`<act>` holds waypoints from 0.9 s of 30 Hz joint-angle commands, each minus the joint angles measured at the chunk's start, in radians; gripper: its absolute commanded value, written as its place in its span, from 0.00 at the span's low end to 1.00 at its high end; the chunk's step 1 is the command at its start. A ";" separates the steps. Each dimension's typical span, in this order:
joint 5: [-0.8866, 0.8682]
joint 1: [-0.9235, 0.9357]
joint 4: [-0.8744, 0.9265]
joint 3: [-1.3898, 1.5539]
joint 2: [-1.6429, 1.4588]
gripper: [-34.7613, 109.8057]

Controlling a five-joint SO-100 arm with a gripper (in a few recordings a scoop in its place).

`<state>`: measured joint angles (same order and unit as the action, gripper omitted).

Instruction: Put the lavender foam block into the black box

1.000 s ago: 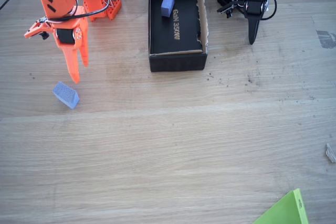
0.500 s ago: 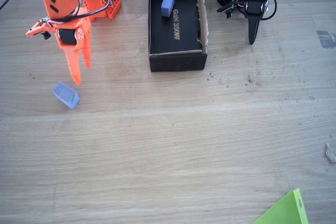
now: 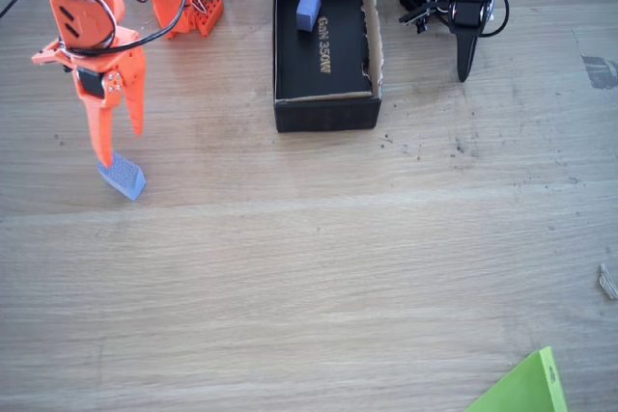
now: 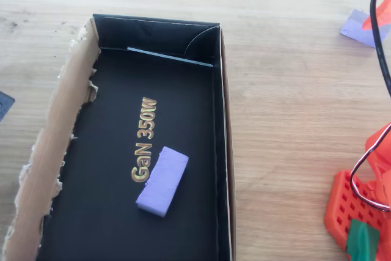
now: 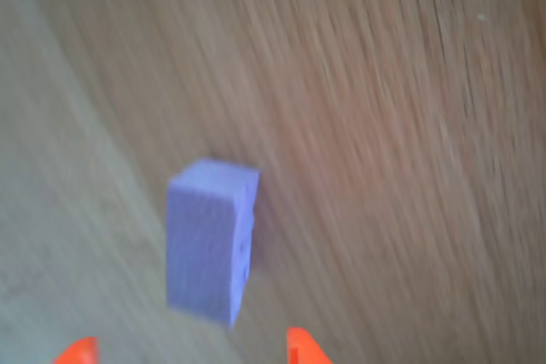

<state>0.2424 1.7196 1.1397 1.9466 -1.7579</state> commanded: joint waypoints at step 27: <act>0.051 0.017 0.143 -0.023 -0.075 0.46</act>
<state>0.2546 1.7319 1.2640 1.9451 -1.7856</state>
